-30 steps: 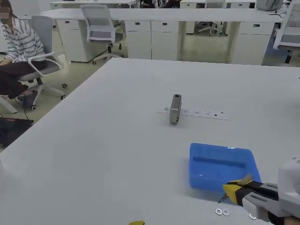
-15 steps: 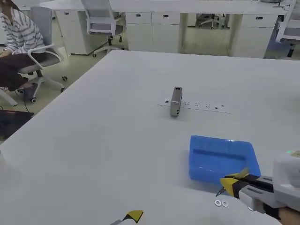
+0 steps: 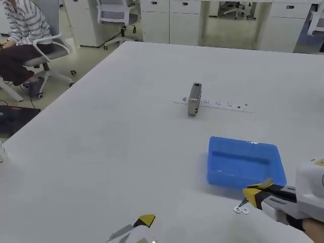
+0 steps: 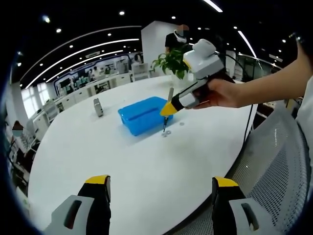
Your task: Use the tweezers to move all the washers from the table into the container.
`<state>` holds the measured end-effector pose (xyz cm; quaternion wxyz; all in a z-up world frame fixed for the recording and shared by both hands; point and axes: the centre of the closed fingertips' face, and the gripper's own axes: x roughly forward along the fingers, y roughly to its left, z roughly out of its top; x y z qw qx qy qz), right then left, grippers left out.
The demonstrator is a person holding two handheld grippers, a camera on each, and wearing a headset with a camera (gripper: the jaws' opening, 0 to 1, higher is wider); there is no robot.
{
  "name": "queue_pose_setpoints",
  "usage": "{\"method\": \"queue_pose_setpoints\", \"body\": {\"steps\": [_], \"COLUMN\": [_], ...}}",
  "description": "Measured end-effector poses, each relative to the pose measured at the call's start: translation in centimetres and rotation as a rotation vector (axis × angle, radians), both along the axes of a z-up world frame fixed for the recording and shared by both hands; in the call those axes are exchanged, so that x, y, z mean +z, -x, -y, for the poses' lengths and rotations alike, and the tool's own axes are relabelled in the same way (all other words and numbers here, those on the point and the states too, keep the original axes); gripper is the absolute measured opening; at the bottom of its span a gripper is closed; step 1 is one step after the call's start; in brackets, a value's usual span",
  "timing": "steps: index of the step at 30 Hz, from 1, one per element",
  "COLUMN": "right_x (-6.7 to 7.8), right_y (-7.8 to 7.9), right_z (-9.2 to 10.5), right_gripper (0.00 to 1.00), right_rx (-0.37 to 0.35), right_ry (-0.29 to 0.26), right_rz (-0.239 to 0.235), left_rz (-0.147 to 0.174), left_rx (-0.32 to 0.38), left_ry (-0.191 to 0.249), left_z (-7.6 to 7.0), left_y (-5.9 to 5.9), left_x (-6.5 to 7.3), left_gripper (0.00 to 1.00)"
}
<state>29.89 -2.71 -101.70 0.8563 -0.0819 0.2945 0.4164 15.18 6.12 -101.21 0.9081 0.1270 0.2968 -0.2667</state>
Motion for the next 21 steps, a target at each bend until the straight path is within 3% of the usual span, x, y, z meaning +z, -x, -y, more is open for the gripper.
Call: {"method": "queue_pose_setpoints", "body": {"steps": [7, 21], "right_x": [-0.92, -0.65], "right_y": [-0.18, -0.01], "right_z": [-0.12, -0.12], "right_gripper": [0.03, 0.03], "right_rx": [0.023, 0.036], "right_ry": [0.045, 0.056], "right_rz": [0.004, -0.011], "left_rz": [-0.004, -0.003], "left_rx": [-0.003, -0.003], "left_ry": [-0.009, -0.023], "left_z": [0.01, -0.11], "left_y": [0.05, 0.05], "left_x": [-0.14, -0.27], "left_gripper": [0.87, 0.87]}}
